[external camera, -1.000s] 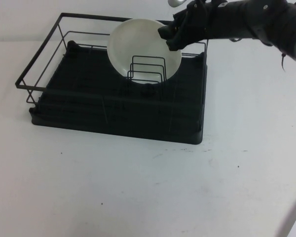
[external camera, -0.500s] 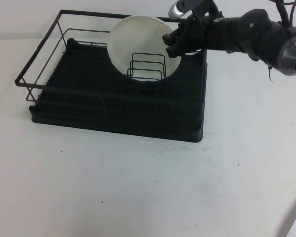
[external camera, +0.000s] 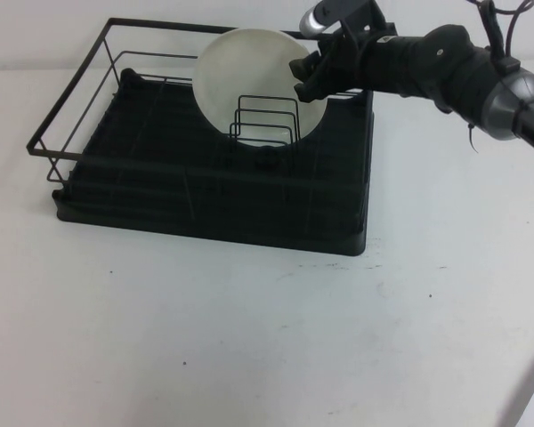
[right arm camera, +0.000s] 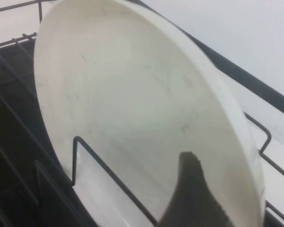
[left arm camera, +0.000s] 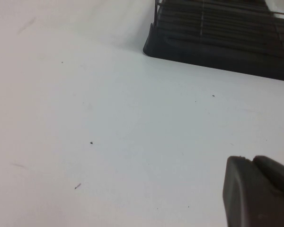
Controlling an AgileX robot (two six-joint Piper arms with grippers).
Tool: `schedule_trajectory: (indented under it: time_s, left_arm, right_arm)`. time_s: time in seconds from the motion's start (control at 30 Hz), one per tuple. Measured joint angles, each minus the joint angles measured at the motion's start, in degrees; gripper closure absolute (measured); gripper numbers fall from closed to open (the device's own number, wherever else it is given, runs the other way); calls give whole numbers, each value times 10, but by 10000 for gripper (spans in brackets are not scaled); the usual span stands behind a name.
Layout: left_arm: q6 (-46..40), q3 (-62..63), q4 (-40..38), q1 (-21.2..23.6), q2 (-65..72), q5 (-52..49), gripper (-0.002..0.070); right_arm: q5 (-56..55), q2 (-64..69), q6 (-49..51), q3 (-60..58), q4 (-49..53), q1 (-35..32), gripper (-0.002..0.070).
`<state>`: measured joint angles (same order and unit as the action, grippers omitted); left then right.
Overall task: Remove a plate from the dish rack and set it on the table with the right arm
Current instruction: Grasp the plate from the shelf
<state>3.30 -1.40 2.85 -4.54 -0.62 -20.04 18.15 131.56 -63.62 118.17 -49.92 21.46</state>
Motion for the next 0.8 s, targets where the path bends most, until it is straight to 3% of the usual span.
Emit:
schedule_trajectory:
  time_s: [0.8]
  left_arm:
    - [0,0,0,0,0,0,680]
  right_arm:
    - [-28,26,-1,11,-6,0,286]
